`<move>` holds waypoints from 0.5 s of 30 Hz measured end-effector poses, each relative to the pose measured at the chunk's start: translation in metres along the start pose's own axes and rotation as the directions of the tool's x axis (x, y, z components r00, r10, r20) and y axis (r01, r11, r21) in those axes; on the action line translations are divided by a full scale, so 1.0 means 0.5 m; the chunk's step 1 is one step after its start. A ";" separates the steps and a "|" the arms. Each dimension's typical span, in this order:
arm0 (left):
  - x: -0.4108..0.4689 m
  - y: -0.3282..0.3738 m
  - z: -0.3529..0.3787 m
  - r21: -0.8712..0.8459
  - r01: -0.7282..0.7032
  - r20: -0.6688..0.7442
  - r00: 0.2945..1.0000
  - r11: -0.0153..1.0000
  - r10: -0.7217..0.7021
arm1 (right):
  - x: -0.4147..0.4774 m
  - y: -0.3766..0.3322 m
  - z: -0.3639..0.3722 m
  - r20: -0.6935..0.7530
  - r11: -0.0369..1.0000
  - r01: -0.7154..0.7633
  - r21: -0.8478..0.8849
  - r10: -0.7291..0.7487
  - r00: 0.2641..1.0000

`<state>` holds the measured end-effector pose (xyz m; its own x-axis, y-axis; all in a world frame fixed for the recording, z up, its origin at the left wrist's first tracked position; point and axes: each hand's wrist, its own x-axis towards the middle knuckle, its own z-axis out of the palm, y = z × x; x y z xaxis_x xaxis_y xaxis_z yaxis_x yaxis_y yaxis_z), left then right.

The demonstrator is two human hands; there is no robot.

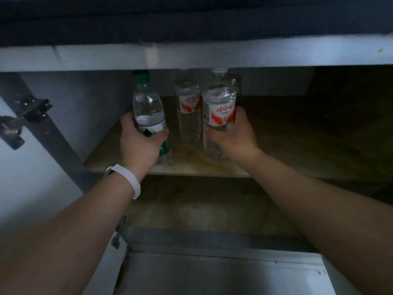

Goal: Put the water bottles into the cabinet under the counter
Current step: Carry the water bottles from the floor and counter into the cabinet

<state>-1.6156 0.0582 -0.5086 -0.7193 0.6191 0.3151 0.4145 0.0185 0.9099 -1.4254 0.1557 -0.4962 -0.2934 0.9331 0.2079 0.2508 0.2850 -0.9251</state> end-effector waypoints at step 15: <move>0.000 -0.038 0.023 -0.001 0.014 0.045 0.999 1.000 -0.014 | 0.006 0.029 0.014 0.021 0.998 -0.042 0.039 0.041 0.999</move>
<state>-1.6172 0.0669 -0.5292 -0.6994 0.6535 0.2895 0.4038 0.0270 0.9145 -1.4292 0.1612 -0.5113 -0.3026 0.9391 0.1629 0.2270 0.2370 -0.9446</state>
